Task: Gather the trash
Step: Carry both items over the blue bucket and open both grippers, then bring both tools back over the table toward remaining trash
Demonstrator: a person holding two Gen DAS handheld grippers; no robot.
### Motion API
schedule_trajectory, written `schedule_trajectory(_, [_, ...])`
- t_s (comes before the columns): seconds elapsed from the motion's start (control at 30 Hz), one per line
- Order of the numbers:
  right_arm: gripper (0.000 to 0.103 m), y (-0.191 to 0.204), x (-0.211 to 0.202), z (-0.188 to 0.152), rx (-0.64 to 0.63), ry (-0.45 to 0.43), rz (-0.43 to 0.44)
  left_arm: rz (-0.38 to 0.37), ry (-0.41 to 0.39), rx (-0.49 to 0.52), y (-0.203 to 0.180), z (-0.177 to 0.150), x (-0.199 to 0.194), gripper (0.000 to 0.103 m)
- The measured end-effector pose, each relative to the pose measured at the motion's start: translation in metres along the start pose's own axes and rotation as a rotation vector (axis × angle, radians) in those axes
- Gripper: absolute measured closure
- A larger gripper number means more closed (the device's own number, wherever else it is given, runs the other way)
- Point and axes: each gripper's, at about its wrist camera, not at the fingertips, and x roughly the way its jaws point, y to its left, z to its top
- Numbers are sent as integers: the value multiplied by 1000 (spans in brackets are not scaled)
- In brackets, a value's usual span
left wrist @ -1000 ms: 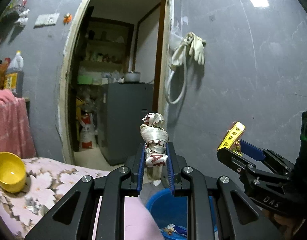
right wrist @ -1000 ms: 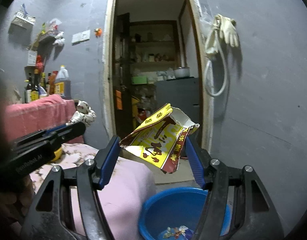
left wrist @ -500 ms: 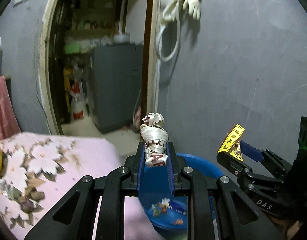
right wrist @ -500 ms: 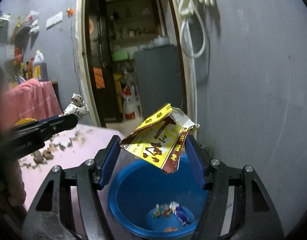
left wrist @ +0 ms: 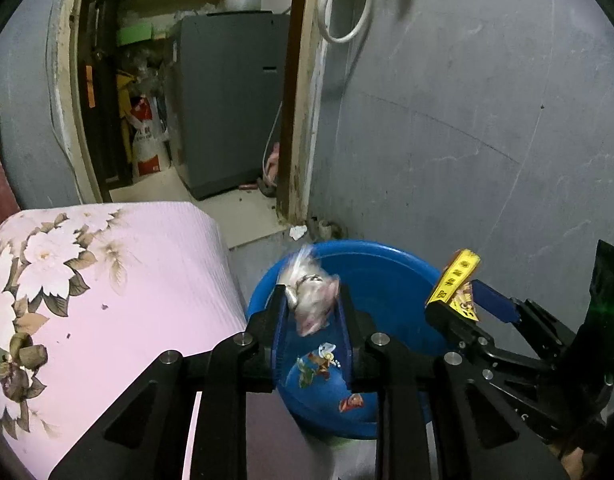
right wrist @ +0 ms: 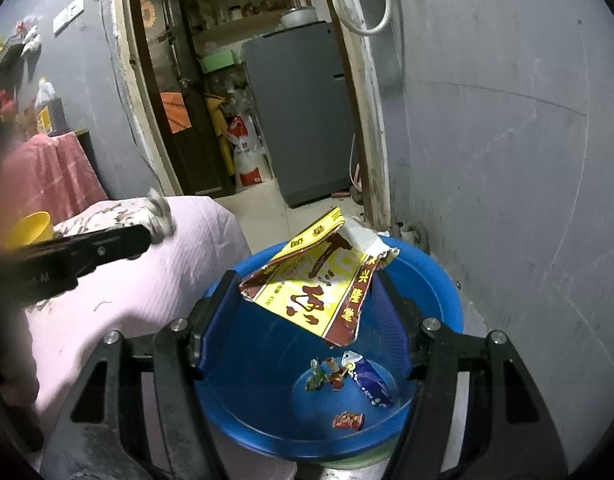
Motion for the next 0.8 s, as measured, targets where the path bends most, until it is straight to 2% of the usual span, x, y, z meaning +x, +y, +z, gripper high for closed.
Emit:
schedule_trajectory(0.07, [31, -1, 1, -1, 3, 7, -3, -2, 6, -2, 1, -3, 2, 76])
schedule_trajectory(0.33, [27, 1, -2, 3, 17, -2, -10, -1, -2, -30, 4, -2, -10, 74])
schedule_trajectory(0.47, [25, 5, -12, 10, 16, -34, -11, 4, -32, -70, 12, 0, -25, 63])
schedule_trajectory(0.7, [18, 25, -40, 29, -5, -111, -11, 43, -104, -119, 26, 8, -62, 53])
schedule_trajectory(0.8, [13, 37, -53, 37, -14, -148, -5, 69, -138, -140, 36, 9, -80, 43])
